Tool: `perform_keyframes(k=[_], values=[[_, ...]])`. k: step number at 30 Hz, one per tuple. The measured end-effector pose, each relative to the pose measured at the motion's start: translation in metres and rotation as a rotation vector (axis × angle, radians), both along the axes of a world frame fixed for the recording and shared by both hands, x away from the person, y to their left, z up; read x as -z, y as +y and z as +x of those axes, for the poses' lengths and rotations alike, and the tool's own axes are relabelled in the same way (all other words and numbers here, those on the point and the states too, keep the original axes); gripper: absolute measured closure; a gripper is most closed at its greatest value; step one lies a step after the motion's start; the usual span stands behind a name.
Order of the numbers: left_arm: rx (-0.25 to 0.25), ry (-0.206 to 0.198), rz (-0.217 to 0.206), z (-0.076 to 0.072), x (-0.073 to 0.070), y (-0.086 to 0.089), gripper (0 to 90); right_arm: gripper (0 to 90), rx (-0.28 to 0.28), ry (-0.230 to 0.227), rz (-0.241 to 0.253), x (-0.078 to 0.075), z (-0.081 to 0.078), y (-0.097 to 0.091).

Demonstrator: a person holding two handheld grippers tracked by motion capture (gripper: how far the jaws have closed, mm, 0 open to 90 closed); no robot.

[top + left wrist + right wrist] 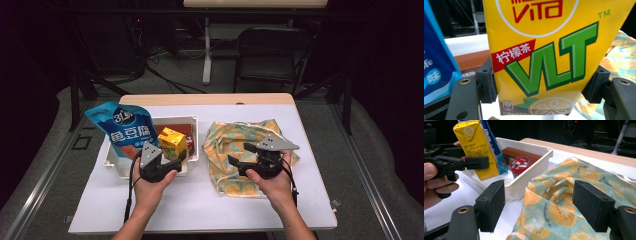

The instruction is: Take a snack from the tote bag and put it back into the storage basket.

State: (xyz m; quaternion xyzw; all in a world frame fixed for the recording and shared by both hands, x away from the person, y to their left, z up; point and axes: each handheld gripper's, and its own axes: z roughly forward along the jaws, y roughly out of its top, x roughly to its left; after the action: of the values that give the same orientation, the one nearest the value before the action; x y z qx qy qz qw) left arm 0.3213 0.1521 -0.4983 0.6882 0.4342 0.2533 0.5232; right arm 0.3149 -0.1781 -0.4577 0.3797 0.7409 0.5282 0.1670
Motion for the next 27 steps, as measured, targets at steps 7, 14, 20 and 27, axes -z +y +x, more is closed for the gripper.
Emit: perform_keyframes(k=[7, 14, 20, 27], values=[[-0.023, 0.010, -0.001, 0.001, 0.006, 0.004, 29.5, 25.7, 0.021, -0.001, -0.001, 0.004, -0.004, -0.011], [-0.053, 0.019, 0.001, 0.004, 0.013, 0.004, 29.5, 25.5, 0.032, 0.001, -0.004, 0.008, -0.006, -0.018], [-0.084, 0.029, 0.002, 0.006, 0.020, 0.004, 29.5, 25.5, 0.044, 0.004, -0.008, 0.010, -0.008, -0.024], [-0.122, 0.043, 0.028, 0.008, 0.029, 0.000, 29.6, 25.5, 0.047, 0.006, -0.001, 0.013, -0.008, -0.023]])
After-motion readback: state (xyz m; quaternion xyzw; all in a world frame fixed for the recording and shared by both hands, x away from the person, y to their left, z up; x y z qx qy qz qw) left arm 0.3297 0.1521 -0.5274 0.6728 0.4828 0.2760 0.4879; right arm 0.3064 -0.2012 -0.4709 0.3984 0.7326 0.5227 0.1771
